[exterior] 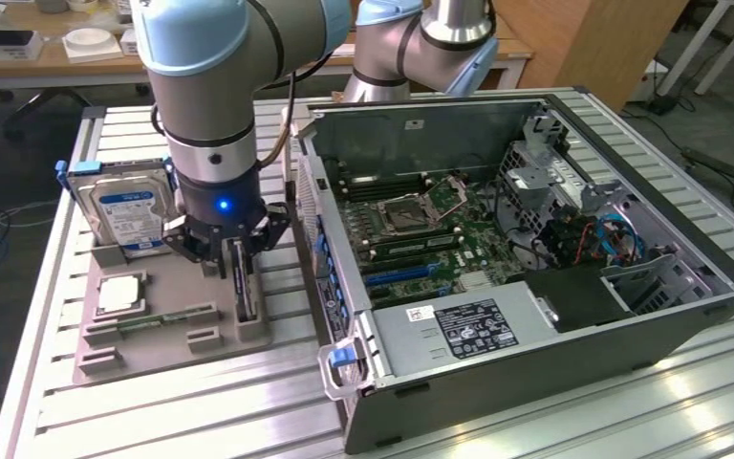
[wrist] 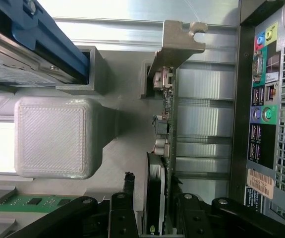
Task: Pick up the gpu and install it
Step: 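Pick up the gpu and move the gpu toward the slot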
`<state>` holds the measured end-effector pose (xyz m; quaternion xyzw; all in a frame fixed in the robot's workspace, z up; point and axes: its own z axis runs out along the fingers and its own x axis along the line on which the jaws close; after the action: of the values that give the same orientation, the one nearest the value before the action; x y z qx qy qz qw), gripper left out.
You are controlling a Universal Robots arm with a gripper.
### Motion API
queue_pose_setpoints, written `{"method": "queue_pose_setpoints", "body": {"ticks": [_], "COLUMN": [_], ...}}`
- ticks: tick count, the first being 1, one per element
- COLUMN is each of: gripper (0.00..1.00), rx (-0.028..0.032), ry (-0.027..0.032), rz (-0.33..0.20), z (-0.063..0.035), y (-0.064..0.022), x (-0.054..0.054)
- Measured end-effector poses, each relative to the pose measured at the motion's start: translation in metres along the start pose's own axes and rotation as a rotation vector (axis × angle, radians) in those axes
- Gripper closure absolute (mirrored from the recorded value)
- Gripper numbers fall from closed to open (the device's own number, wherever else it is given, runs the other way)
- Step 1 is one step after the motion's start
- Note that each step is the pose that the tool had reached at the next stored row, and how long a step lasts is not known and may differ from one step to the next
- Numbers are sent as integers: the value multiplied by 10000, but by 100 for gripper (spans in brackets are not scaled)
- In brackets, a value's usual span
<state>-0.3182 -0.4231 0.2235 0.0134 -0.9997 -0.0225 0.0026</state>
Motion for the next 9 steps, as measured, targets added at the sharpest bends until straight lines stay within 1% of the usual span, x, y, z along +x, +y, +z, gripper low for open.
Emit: {"method": "queue_pose_setpoints", "body": {"ticks": [9], "gripper": [62], "rx": [2], "ry": [-3], "rz": [2], "z": [3], "y": [0], "x": [-21]}}
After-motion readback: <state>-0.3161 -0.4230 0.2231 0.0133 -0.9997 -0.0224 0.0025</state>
